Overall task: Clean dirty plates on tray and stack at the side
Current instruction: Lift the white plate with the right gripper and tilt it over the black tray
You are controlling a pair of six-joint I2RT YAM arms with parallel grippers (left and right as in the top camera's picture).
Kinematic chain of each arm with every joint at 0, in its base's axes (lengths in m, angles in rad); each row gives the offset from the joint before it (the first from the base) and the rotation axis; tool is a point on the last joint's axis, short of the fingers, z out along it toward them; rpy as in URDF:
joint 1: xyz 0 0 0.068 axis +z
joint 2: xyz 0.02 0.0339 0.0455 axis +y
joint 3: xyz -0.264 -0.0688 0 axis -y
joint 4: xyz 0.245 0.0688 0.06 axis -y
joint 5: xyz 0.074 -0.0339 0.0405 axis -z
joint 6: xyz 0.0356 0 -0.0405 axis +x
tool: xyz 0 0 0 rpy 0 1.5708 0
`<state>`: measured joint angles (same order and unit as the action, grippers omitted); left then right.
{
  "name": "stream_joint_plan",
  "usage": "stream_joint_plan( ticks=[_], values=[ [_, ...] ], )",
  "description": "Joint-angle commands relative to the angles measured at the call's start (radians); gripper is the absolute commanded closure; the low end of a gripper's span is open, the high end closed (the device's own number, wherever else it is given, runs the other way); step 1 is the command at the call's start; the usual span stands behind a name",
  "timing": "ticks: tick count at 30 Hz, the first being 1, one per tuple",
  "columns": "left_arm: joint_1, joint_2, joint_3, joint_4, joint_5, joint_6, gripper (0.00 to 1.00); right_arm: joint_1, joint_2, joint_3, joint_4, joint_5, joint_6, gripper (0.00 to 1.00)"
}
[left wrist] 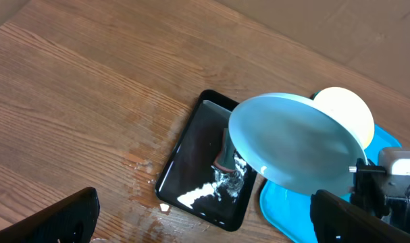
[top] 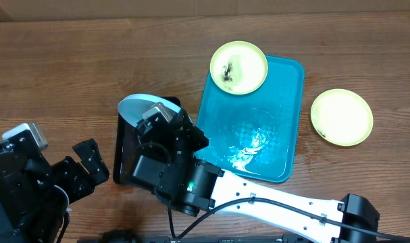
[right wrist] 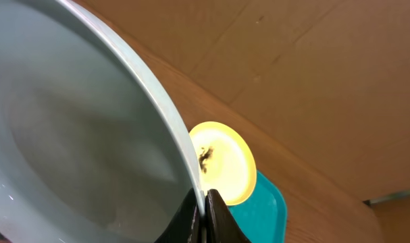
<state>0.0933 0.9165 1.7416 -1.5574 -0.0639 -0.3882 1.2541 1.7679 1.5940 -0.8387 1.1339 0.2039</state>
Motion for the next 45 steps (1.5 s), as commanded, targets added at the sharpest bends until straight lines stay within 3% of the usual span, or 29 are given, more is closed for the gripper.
stream_joint_plan(
  ticks=[1,45],
  values=[
    [0.005,-0.001,0.001,-0.003,0.002,0.018,0.0,0.025,-0.021,0.01,0.006,0.043,0.001,0.96],
    [0.005,-0.001,0.001,-0.003,0.002,0.018,0.0,0.041,-0.021,0.01,-0.005,0.039,0.004,0.96]
  ],
)
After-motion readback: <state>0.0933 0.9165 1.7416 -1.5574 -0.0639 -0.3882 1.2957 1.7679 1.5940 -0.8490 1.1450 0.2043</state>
